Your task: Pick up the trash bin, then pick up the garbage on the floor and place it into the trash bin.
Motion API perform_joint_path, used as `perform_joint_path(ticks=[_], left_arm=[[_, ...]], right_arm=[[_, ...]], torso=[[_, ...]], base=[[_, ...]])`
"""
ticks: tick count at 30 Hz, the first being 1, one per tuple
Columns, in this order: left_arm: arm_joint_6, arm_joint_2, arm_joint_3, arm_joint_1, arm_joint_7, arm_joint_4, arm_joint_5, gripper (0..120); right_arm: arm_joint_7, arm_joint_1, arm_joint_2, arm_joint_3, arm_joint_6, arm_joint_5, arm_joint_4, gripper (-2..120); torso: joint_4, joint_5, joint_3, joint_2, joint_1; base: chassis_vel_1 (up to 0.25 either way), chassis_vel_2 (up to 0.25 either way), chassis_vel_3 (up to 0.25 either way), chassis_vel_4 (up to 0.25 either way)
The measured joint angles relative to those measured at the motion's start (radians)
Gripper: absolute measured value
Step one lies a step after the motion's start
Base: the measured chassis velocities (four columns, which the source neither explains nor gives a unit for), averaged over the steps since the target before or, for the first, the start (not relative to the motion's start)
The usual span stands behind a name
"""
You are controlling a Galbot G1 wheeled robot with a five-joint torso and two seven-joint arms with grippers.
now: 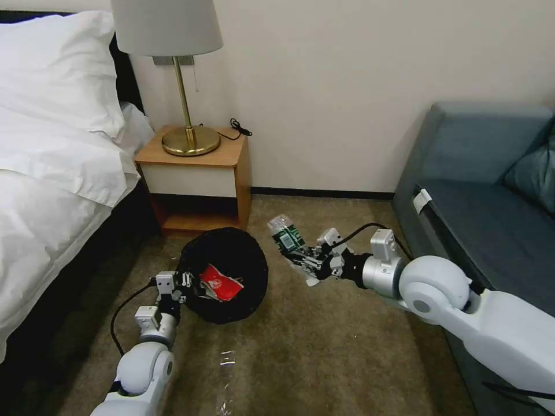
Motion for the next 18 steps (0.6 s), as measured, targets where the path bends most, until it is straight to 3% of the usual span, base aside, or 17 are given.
perform_joint_path(ticks=[3,4,5,7,18], left_arm=[[0.006,-0.001,0.002,0.000,-0.003,-0.008,-0.010,4],[0.010,-0.001,0.004,0.002,-0.003,-0.011,-0.017,4],[0.010,-0.001,0.004,0.002,-0.003,-0.011,-0.017,4],[0.010,-0.001,0.006,0.003,-0.004,-0.012,-0.028,4],[0.010,-0.005,0.003,0.007,-0.003,-0.027,-0.060,4]], right_arm=[[0.029,0.047,0.052,-0.044,-0.007,0.039,0.008,22],[0.058,0.103,0.114,-0.098,-0.009,0.076,-0.006,22],[0.058,0.103,0.114,-0.098,-0.009,0.076,-0.006,22],[0.074,0.173,0.185,-0.165,-0.004,0.088,-0.058,22],[0.122,0.221,0.330,-0.306,0.059,0.058,-0.272,22]], torso=[[0.0001,0.0000,0.000,0.000,0.000],[0.0004,0.0001,0.000,0.000,0.000],[0.0004,0.0001,0.000,0.000,0.000],[0.0008,-0.0002,0.000,0.000,0.000],[0.0003,-0.0002,0.000,0.000,0.000]], base=[[0.000,0.000,0.000,0.000],[0.000,0.000,0.000,0.000],[0.000,0.000,0.000,0.000],[0.000,0.000,0.000,0.000],[0.000,0.000,0.000,0.000]])
